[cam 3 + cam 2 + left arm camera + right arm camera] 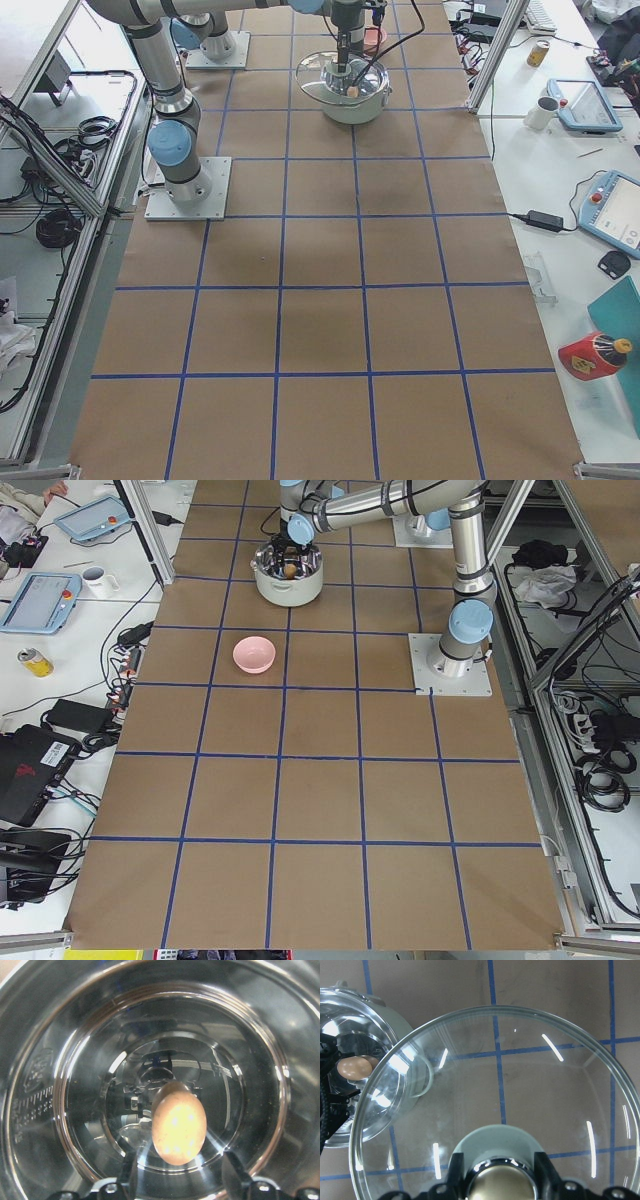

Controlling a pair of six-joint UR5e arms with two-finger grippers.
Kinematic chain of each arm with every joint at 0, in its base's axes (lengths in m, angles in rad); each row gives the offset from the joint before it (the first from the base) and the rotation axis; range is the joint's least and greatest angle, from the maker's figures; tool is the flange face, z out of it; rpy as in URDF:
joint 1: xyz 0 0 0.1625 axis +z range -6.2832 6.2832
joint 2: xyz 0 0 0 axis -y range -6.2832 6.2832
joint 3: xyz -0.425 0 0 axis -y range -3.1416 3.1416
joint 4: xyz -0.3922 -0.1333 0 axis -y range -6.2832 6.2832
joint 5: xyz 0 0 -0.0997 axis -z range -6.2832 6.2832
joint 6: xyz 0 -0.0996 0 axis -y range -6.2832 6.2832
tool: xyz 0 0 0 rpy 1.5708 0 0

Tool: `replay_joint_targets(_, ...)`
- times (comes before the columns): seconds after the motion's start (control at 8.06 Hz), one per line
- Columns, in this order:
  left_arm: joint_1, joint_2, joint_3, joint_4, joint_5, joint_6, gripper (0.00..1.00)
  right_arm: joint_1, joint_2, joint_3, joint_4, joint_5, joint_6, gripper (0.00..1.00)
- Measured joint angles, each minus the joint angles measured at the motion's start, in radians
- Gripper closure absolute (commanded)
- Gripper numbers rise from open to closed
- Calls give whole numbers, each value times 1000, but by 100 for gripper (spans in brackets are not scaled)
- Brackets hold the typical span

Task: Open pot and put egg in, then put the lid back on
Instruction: 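Lower the egg into the pot and open the left gripper, then withdraw the left gripper from the pot toward the bowl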

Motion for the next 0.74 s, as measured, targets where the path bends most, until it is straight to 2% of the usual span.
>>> replay_joint_targets(0.25, 3, 61, 2, -4, 20, 107, 31, 0, 0, 0, 1, 0, 0, 65)
replay_joint_targets(0.62, 56, 166, 3, -80, 120, 383, 21, 2, 0, 0, -5, 3, 2, 65)
replay_joint_targets(0.74, 107, 204, 5, -110, 127, 504, 14, 4, 3, 0, -9, 4, 2, 65)
